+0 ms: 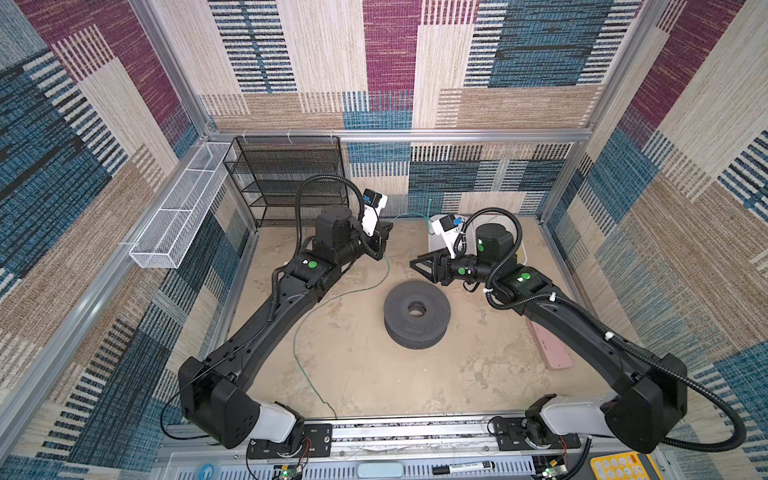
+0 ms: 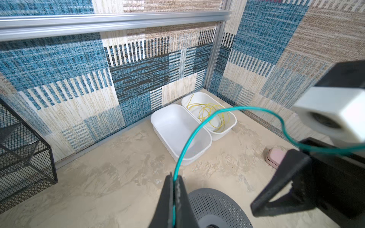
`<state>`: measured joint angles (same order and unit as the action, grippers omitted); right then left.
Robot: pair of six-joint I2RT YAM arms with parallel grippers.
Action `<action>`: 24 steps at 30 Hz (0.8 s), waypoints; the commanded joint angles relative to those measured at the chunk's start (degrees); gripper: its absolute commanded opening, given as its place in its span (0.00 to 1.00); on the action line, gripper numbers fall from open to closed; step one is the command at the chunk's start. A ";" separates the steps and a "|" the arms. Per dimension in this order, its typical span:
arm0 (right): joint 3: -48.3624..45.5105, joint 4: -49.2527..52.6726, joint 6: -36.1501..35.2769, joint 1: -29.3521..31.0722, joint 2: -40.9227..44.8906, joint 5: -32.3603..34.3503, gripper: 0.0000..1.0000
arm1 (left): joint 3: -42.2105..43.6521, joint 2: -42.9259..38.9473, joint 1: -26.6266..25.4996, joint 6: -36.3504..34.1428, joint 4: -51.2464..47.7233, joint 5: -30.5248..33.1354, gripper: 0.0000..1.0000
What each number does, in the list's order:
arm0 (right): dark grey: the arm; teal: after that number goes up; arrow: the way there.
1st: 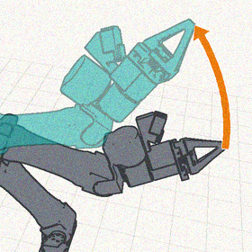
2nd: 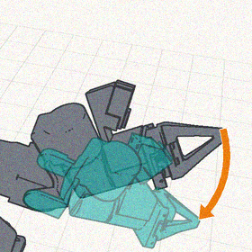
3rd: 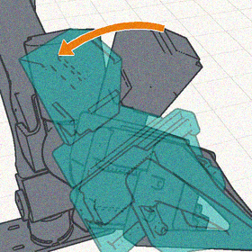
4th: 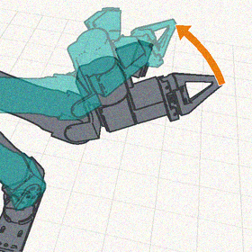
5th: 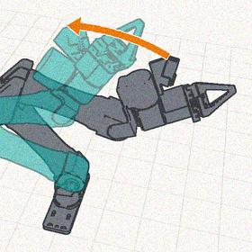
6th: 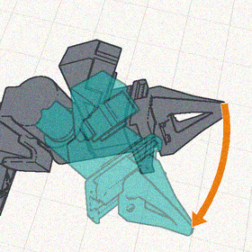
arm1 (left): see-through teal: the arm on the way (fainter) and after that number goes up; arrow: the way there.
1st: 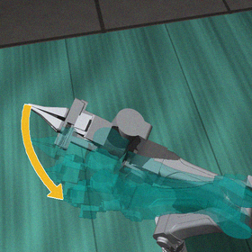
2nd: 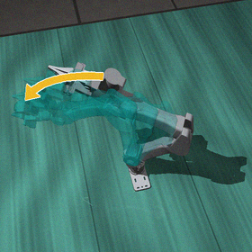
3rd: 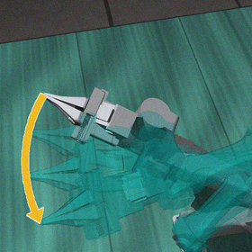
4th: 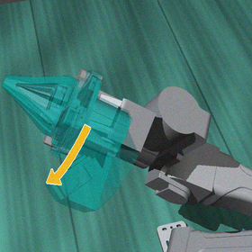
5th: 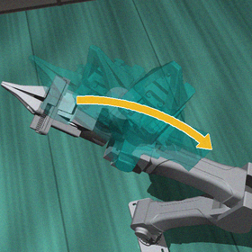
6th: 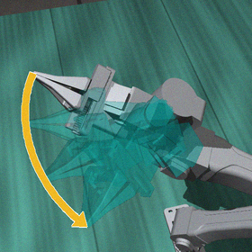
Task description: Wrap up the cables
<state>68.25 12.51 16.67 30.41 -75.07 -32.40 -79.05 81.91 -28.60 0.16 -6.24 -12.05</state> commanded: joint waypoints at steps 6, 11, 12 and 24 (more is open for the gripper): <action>-1.86 -0.58 5.00 -0.27 8.42 4.27 0.51 | 6.54 -1.93 0.06 0.70 13.21 6.85 0.00; -4.96 -3.07 21.07 -3.67 14.31 9.37 0.55 | 11.93 -3.42 -0.05 0.45 23.62 10.96 0.00; -6.99 -5.47 25.72 -3.78 15.48 10.26 0.58 | 12.48 -3.34 -0.09 0.46 25.27 11.62 0.00; -20.95 -56.80 69.83 -3.45 5.28 3.38 0.84 | 19.97 -1.77 -0.71 1.53 48.26 12.43 0.00</action>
<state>47.20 -25.96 73.78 26.41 -67.66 -27.09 -60.49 80.01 -29.17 0.19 31.29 -0.27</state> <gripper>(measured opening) 0.840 0.049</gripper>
